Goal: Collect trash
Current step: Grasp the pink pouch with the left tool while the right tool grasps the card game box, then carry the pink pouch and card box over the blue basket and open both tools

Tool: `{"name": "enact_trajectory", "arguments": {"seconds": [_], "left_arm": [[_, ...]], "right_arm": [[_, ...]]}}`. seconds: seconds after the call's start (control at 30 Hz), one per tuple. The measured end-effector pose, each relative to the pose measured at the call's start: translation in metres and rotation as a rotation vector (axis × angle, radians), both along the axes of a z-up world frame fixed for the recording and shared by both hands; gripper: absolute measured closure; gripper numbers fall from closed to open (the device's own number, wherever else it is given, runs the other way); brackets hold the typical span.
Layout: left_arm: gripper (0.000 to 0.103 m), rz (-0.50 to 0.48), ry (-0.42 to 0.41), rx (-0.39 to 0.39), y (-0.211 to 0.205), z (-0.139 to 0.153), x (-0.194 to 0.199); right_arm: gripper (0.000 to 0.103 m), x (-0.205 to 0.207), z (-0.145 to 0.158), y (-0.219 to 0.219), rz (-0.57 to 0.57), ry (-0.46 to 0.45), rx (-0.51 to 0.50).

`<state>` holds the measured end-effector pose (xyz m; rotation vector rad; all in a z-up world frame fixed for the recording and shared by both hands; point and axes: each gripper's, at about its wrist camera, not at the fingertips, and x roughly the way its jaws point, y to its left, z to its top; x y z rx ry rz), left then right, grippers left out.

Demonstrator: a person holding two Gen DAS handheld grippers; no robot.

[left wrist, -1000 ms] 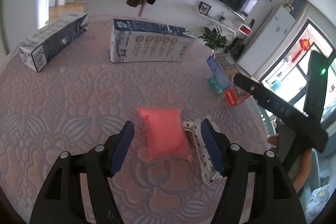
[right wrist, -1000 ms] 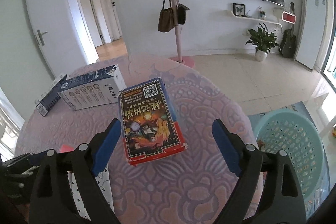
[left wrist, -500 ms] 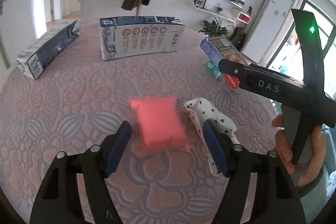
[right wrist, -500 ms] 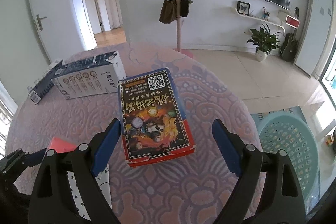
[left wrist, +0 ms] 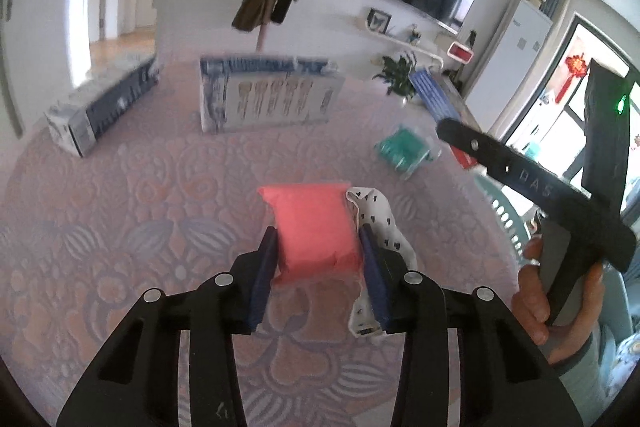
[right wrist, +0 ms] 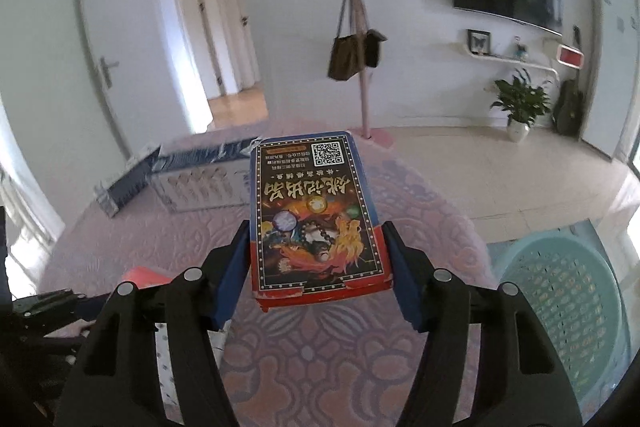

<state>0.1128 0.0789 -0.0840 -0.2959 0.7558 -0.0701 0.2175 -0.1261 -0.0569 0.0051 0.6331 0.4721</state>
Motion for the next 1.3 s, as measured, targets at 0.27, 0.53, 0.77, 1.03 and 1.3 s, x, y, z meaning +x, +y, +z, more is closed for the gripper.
{"name": "enact_trajectory", "arguments": {"seconds": [0.27,0.53,0.77,1.03,1.3], "left_arm": [[0.064,-0.038,-0.141,0.025,-0.014,0.055,-0.007],[0.063,-0.034,-0.005,0.066,-0.016,0.027,0.011],[0.06,0.022,0.132,0.17,0.004,-0.022,0.0],[0.051,0.044,0.148,0.123,0.031,-0.026,-0.022],[0.035,0.031,0.16,0.15,0.039,-0.023,-0.044]], "right_arm": [[0.043,-0.016,0.044,-0.059,-0.114,-0.079,0.064],[0.043,-0.018,0.046,-0.101,-0.191,-0.065,0.104],[0.043,-0.023,0.036,-0.094,-0.181,-0.084,0.029],[0.043,-0.023,0.027,-0.083,-0.156,-0.06,0.042],[0.043,-0.024,0.024,-0.088,-0.15,-0.045,0.063]]}}
